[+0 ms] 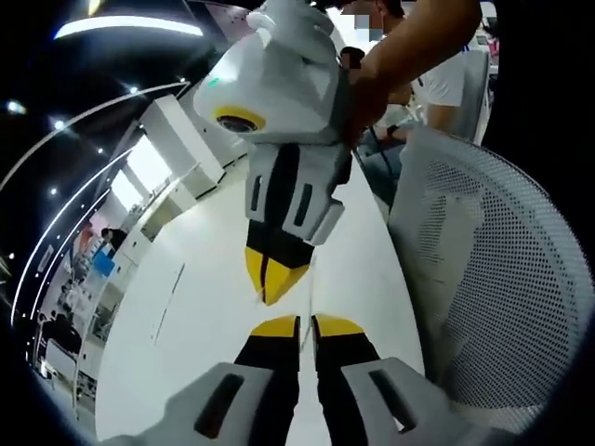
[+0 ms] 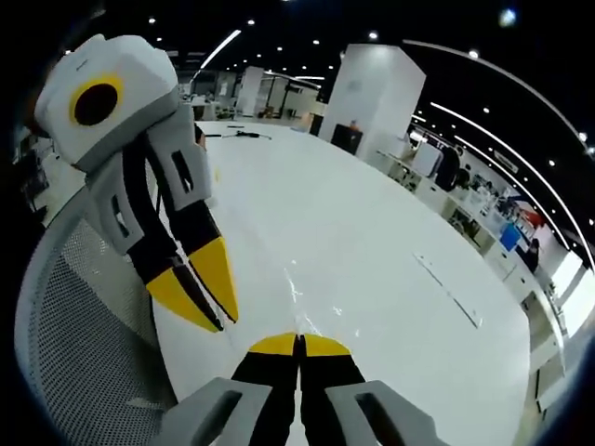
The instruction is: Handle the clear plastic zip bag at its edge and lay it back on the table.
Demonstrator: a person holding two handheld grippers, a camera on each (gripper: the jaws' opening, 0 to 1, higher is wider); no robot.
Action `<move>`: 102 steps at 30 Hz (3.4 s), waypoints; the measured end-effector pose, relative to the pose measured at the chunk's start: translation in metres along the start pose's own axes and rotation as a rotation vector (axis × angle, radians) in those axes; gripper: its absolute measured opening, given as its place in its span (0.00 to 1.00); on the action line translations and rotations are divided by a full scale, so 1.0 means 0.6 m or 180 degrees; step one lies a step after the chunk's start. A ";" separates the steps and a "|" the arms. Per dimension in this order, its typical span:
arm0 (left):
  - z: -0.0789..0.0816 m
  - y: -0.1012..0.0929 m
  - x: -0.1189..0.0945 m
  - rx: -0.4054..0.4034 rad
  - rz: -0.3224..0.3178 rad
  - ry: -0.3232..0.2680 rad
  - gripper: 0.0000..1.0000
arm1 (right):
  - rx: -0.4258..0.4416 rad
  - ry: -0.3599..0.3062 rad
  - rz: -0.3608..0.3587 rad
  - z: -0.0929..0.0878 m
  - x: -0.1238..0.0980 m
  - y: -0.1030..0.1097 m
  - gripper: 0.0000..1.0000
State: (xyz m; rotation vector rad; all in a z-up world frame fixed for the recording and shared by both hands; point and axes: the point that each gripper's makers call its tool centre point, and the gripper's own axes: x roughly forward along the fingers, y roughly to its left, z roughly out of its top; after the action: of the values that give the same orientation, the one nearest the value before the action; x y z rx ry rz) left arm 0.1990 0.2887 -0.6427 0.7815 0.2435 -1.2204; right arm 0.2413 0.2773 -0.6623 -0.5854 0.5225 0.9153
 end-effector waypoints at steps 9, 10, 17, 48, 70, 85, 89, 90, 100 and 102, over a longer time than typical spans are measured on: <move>0.016 0.015 -0.020 -0.0033 0.0072 -0.0101 0.06 | 0.0014 0.0031 0.0005 -0.008 0.001 0.002 0.00; 0.018 0.017 -0.022 -0.0033 0.0081 -0.0113 0.06 | 0.0016 0.0035 0.0009 -0.010 0.002 0.002 0.00; 0.022 0.033 -0.038 -0.0023 0.0161 -0.0148 0.11 | 0.0010 0.0053 0.0031 -0.013 0.005 0.004 0.00; -0.078 0.042 -0.065 0.0217 0.0039 0.0407 0.17 | -0.0138 0.0169 0.0073 -0.018 0.008 0.007 0.00; -0.094 0.027 -0.044 0.0330 0.0020 0.0570 0.00 | -0.0145 0.0236 0.0071 -0.020 0.008 0.013 0.00; -0.108 0.026 -0.040 0.0381 -0.0029 0.0593 0.00 | -0.0266 0.0178 0.0084 -0.019 0.001 0.015 0.03; -0.119 0.023 -0.037 0.0405 -0.0049 0.0616 0.00 | -0.0260 0.0163 0.0057 -0.020 -0.008 0.011 0.06; -0.121 0.022 -0.036 0.0408 -0.0053 0.0627 0.00 | -0.0249 0.0159 0.0052 -0.021 -0.009 0.011 0.06; -0.147 0.021 -0.030 0.0372 -0.0038 0.0690 0.00 | 0.0018 0.0070 0.0001 -0.035 -0.030 0.016 0.19; -0.149 0.020 -0.028 0.0366 -0.0029 0.0682 0.00 | 0.0115 0.0027 -0.0018 -0.038 -0.036 0.017 0.23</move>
State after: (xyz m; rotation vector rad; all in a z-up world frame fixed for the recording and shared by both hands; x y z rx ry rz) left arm 0.2248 0.3612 -0.6927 1.0139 0.3546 -1.1669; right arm 0.2178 0.2544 -0.6677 -0.5579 0.5437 0.8966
